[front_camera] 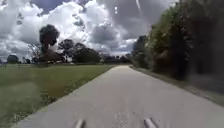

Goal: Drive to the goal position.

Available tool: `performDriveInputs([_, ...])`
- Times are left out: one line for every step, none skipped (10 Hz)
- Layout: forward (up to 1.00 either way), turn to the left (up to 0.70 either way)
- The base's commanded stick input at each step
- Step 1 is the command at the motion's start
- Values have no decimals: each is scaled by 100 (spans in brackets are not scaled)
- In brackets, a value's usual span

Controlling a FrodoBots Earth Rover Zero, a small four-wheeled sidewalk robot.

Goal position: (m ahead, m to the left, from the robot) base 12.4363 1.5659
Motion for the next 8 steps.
performDriveInputs([70, 0])
performDriveInputs([70, 0])
performDriveInputs([70, 0])
performDriveInputs([70, 0])
performDriveInputs([70, 0])
performDriveInputs([70, 0])
performDriveInputs([70, 0])
performDriveInputs([70, 0])
